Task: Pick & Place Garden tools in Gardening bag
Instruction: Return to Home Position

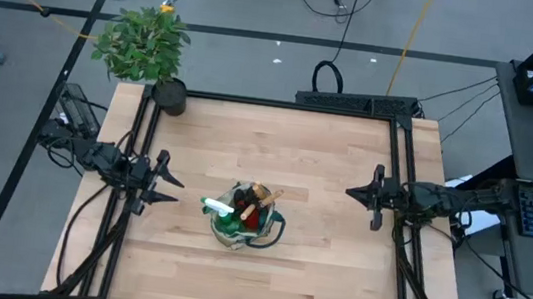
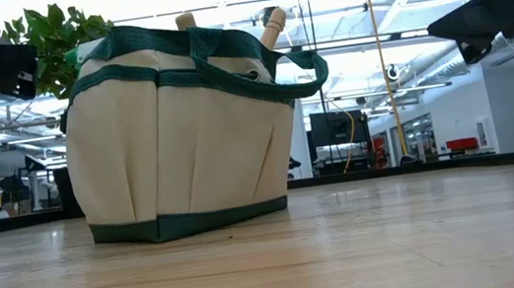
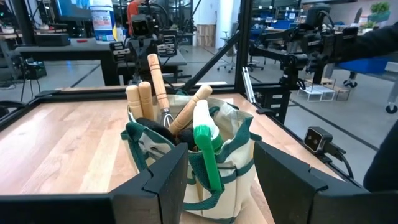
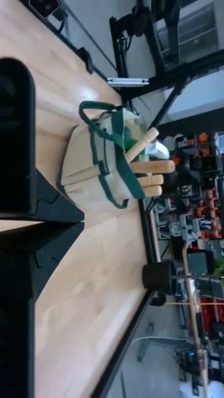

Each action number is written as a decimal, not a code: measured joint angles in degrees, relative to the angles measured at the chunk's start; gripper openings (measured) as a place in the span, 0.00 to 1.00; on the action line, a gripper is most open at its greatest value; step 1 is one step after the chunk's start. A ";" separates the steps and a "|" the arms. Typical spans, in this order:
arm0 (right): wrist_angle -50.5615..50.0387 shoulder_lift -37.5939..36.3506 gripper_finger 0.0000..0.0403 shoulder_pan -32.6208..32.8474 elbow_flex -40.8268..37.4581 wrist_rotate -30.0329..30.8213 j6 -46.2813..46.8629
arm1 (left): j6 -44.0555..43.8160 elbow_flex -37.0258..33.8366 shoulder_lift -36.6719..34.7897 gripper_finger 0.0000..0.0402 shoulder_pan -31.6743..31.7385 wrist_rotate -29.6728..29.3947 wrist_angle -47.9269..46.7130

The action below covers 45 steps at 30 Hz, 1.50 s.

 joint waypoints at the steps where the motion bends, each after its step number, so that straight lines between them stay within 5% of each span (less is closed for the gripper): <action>1: -0.29 -0.64 0.00 0.00 0.00 -0.02 -0.46 | -0.03 0.00 0.00 0.48 0.00 -0.16 0.00; 11: -1.80 -2.17 0.00 0.00 -0.96 -0.03 -7.22 | -0.70 0.00 0.11 0.48 0.00 -0.88 -0.74; 45: 12.42 -2.11 0.00 0.02 -4.48 -0.02 -1.17 | -0.89 0.00 0.11 0.48 0.00 -0.90 -0.74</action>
